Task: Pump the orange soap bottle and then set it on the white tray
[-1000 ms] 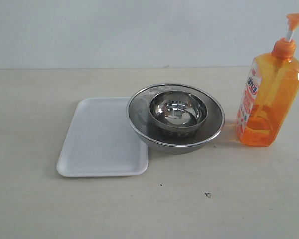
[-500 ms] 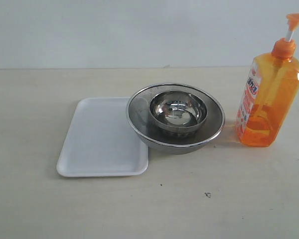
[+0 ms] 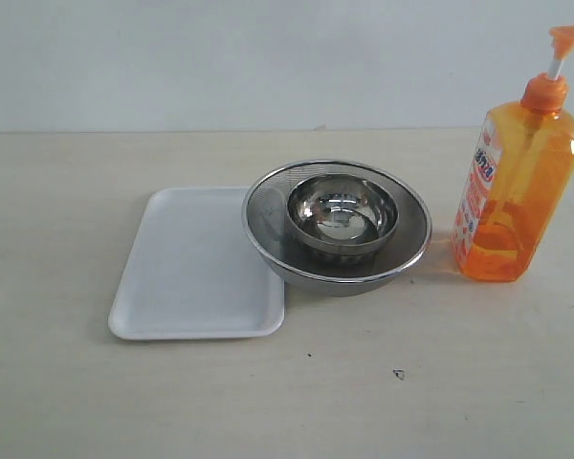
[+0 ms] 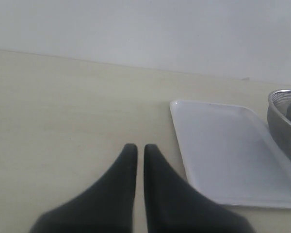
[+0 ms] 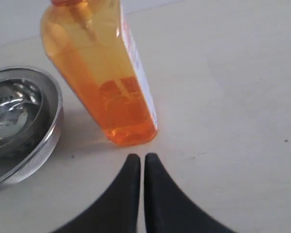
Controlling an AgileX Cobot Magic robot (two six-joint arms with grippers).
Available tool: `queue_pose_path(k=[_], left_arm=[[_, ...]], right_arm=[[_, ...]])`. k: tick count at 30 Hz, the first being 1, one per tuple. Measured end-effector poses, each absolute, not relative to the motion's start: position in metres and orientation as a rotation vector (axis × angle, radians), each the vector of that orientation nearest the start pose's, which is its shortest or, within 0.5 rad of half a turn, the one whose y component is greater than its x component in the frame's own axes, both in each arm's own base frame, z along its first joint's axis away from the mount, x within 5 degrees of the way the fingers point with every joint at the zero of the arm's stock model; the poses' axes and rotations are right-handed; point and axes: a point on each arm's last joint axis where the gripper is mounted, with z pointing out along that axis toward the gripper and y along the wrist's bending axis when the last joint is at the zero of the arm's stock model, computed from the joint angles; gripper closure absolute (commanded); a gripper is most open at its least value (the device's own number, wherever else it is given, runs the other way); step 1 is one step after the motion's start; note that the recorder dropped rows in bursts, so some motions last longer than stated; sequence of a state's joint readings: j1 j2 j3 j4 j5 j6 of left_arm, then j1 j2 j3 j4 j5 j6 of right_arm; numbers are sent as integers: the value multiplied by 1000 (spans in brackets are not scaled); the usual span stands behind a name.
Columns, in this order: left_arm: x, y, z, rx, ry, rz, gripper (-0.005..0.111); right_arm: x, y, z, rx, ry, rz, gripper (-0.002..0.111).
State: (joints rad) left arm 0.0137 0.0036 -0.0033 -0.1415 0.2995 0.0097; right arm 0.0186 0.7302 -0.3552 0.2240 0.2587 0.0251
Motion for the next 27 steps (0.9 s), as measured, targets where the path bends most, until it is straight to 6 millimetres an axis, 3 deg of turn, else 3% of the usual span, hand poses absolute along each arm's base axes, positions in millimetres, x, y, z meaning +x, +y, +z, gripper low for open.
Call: queue_pose_path(k=[6, 10, 14, 18, 23, 27], left_arm=[[55, -3, 187, -94, 1779, -118, 102], [55, -3, 187, -94, 1779, -118, 102], [55, -3, 187, -94, 1779, -118, 102], [55, -3, 187, -94, 1779, -118, 102], [55, -3, 187, -94, 1779, -118, 102], [55, -3, 187, -94, 1779, -118, 102]], right_arm=[[131, 30, 235, -59, 2237, 278, 108], [132, 45, 231, -193, 2125, 315, 108], [133, 44, 193, -219, 2053, 245, 108], [132, 36, 166, -195, 1948, 151, 108], [146, 48, 158, -326, 1837, 169, 108], [163, 52, 151, -284, 1848, 168, 108]])
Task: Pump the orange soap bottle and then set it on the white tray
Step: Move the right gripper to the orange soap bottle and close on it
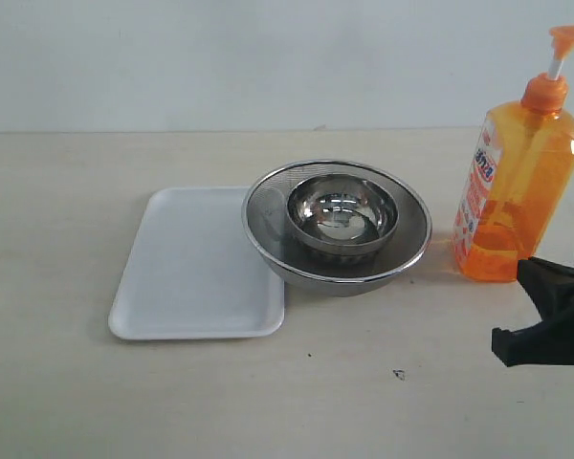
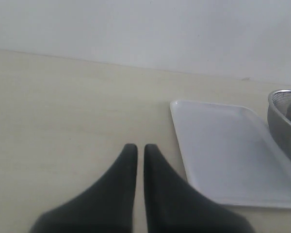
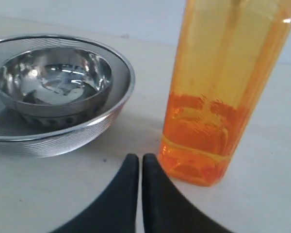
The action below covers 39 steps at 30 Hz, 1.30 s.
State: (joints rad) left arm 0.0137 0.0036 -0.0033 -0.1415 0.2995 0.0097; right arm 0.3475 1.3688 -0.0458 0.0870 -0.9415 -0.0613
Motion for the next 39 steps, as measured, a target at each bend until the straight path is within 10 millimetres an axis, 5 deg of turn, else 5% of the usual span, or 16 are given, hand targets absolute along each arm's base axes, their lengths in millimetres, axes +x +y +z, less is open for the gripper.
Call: queue_pose_path(k=[8, 11, 17, 31, 39], left_arm=[[55, -3, 187, -94, 1779, -118, 102], [55, -3, 187, -94, 1779, -118, 102], [55, -3, 187, -94, 1779, -118, 102], [55, -3, 187, -94, 1779, -118, 102], [55, -3, 187, -94, 1779, -118, 102]], right_arm=[[187, 61, 158, -268, 1821, 178, 102], [189, 62, 162, -276, 1797, 184, 80], [189, 62, 162, -247, 1800, 204, 4], [193, 57, 164, -127, 1797, 194, 4], [220, 62, 182, -136, 1768, 112, 4]])
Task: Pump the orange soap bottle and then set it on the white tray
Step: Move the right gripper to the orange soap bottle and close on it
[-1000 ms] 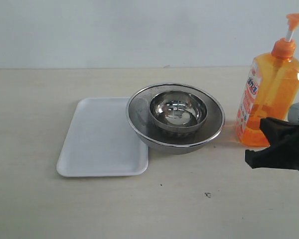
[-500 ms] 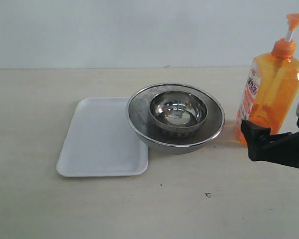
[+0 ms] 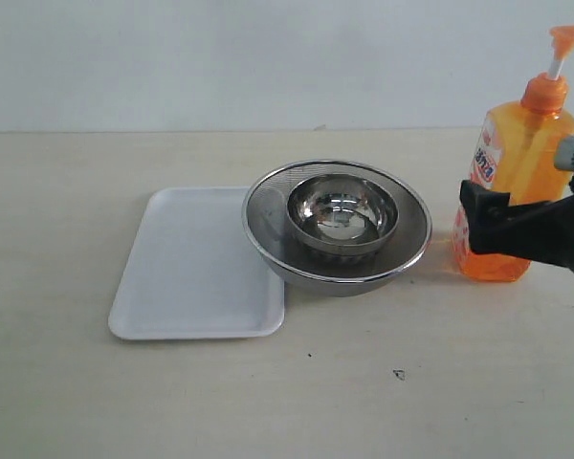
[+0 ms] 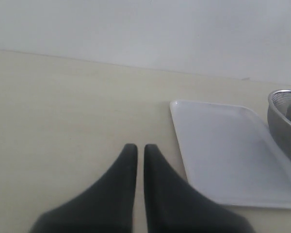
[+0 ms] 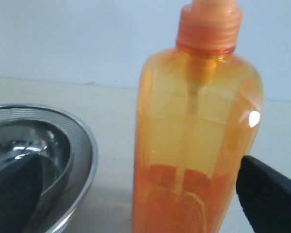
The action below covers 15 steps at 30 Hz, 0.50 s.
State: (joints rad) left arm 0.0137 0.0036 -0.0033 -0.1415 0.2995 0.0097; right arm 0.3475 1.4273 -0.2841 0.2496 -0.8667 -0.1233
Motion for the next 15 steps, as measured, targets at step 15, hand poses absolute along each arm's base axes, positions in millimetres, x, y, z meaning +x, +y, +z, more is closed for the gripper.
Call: queue_pose_path(k=[15], left_arm=[[55, -3, 187, -94, 1779, -118, 102]], right_arm=[[246, 59, 169, -22, 1842, 15, 4]])
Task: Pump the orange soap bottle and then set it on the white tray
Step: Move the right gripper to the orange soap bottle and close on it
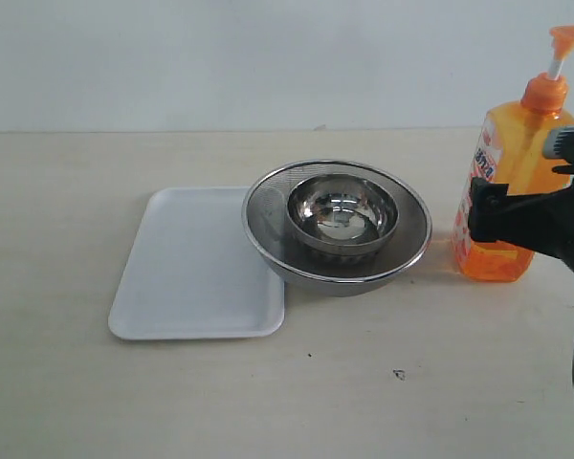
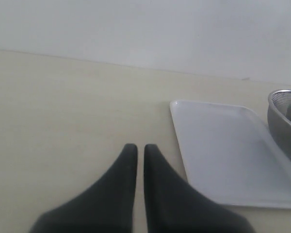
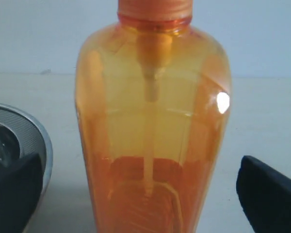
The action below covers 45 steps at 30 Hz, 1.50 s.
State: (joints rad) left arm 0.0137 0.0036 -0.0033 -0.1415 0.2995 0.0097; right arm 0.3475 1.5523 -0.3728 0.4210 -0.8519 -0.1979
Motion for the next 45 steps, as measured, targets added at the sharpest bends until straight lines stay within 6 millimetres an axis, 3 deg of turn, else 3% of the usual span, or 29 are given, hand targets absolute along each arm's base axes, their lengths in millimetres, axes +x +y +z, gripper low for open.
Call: queue_pose_path(k=[15, 28, 31, 33, 36, 37, 45], left_arm=[[55, -3, 187, -94, 1779, -118, 102], [55, -3, 187, -94, 1779, -118, 102], [55, -3, 187, -94, 1779, -118, 102], [55, -3, 187, -94, 1779, -118, 102], [55, -3, 187, -94, 1779, -118, 102], [55, -3, 187, -94, 1779, -118, 102], [55, -3, 187, -94, 1779, -118, 102]], right_arm=[[296, 75, 148, -54, 1820, -46, 4], [302, 71, 150, -41, 1763, -127, 6], [302, 71, 149, -50, 1770, -133, 22], [301, 72, 148, -54, 1785, -130, 48], [301, 72, 146, -48, 1801, -127, 100], [301, 71, 146, -47, 1801, -127, 108], [301, 70, 146, -24, 1803, -126, 107]])
